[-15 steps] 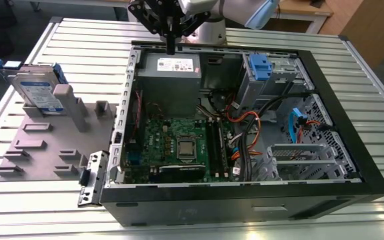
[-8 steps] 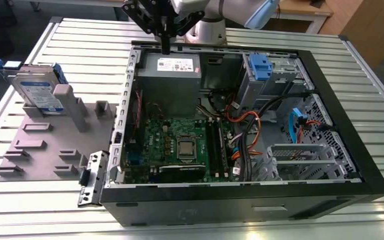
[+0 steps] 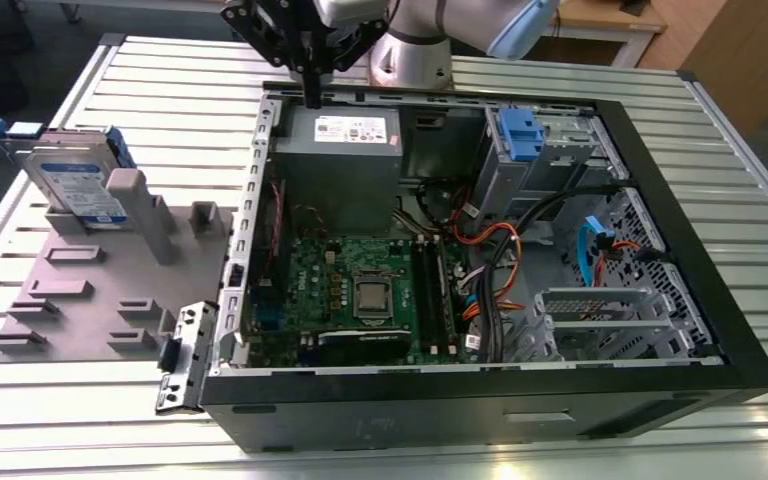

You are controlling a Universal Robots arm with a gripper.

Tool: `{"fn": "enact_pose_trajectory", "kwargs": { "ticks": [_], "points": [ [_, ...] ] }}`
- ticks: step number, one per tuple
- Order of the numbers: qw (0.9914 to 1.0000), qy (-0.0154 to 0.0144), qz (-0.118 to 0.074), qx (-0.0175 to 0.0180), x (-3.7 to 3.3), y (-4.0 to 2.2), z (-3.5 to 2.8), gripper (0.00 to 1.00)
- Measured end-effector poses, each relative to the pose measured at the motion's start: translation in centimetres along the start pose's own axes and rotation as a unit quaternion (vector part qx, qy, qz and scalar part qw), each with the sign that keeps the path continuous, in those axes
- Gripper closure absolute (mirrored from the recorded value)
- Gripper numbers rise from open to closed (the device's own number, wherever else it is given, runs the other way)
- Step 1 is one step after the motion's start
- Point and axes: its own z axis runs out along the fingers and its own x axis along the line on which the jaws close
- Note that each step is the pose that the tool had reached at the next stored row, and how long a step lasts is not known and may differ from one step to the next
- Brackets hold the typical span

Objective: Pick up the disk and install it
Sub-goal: 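Reach for the disk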

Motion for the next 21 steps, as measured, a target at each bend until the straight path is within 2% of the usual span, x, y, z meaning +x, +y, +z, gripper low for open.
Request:
{"fn": "enact_pose_trajectory", "kwargs": {
  "ticks": [13, 21],
  "points": [
    [1.00000, 0.0000, 0.000, 0.0000, 2.39, -0.18, -0.07, 0.89],
    [1.00000, 0.0000, 0.000, 0.0000, 2.60, -0.19, -0.07, 0.89]
  ]
}}
